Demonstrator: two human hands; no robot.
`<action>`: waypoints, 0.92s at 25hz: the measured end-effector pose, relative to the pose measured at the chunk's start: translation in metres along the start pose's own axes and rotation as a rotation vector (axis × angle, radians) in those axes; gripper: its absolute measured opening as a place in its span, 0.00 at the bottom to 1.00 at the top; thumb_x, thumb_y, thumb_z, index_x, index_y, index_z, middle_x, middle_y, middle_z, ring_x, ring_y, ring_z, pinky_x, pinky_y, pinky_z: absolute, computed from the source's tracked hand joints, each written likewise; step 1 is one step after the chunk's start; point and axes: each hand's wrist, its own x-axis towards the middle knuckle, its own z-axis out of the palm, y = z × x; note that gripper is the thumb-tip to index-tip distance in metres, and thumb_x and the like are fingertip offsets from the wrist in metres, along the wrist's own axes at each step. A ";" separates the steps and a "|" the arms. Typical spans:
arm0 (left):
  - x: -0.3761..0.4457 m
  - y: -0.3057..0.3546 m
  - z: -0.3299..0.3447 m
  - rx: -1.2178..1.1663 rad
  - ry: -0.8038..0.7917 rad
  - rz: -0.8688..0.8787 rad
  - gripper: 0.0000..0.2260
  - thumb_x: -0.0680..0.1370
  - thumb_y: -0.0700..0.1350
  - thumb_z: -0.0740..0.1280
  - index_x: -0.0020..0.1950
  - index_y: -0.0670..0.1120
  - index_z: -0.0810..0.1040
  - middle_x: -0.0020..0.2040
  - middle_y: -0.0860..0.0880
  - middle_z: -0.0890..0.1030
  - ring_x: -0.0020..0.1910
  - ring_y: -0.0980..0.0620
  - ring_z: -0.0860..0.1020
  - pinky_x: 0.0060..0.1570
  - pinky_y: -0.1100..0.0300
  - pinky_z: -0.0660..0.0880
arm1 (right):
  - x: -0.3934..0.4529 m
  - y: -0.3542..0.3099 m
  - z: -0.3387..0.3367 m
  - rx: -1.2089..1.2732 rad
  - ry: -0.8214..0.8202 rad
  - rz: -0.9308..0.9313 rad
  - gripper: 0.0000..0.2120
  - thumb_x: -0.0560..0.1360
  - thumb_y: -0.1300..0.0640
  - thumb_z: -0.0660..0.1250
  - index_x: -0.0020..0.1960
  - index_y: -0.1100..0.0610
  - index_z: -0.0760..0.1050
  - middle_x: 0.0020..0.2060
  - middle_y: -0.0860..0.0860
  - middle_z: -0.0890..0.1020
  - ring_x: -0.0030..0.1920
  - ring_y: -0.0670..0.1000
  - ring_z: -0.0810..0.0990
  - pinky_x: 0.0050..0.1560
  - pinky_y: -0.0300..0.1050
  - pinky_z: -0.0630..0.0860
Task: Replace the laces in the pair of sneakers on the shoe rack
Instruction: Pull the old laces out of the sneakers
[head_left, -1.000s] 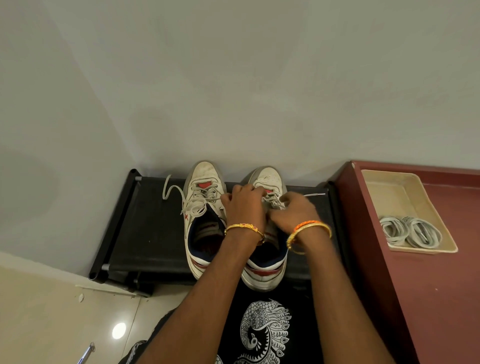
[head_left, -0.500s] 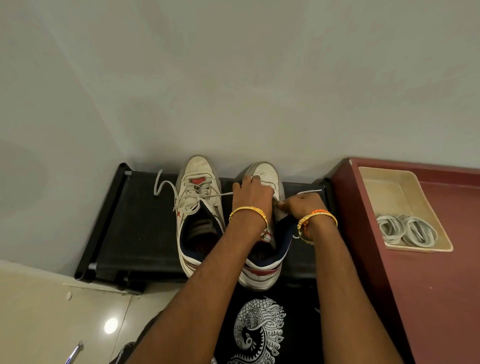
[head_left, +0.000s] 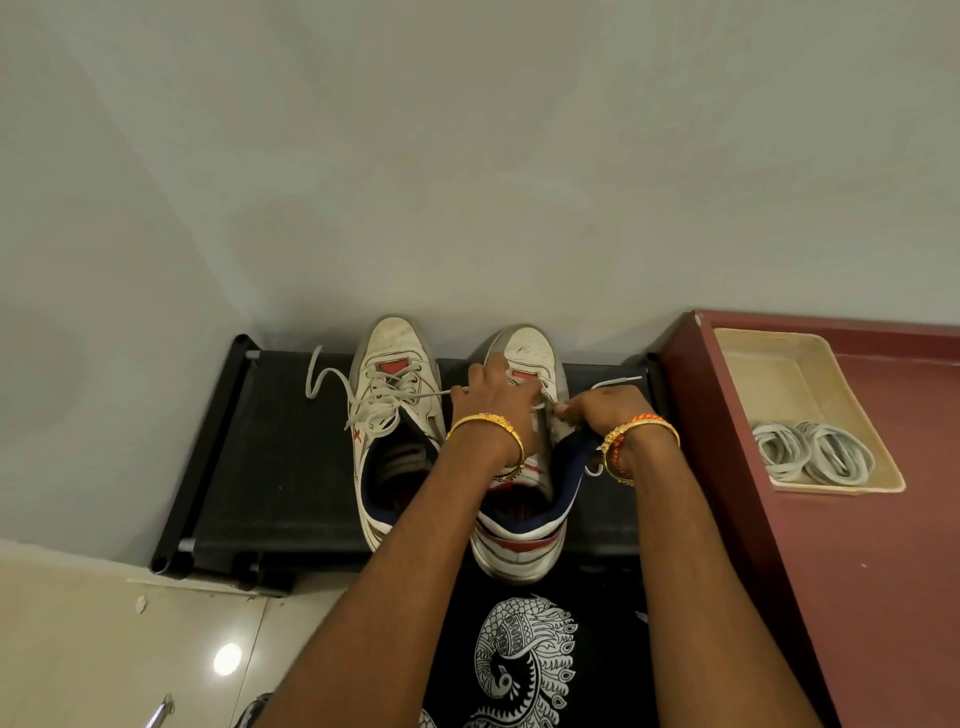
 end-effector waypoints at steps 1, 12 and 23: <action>0.002 -0.003 0.001 -0.108 0.046 -0.028 0.19 0.74 0.48 0.67 0.64 0.49 0.72 0.68 0.42 0.60 0.66 0.41 0.63 0.64 0.46 0.67 | 0.001 0.000 0.000 -0.032 0.012 -0.009 0.11 0.71 0.60 0.72 0.51 0.66 0.80 0.46 0.58 0.82 0.40 0.53 0.77 0.34 0.42 0.71; 0.018 -0.019 -0.010 -1.108 0.184 -0.495 0.11 0.79 0.38 0.59 0.56 0.37 0.78 0.51 0.40 0.79 0.48 0.45 0.76 0.45 0.56 0.72 | -0.001 0.001 0.000 0.045 -0.012 -0.002 0.09 0.73 0.62 0.70 0.52 0.66 0.78 0.45 0.57 0.79 0.47 0.56 0.77 0.38 0.46 0.75; 0.003 0.020 0.003 0.100 0.151 -0.078 0.14 0.79 0.46 0.61 0.64 0.50 0.76 0.69 0.44 0.67 0.69 0.43 0.62 0.67 0.43 0.56 | 0.011 0.008 0.004 -0.046 0.031 -0.071 0.06 0.74 0.58 0.69 0.47 0.61 0.81 0.45 0.56 0.82 0.46 0.56 0.80 0.50 0.53 0.80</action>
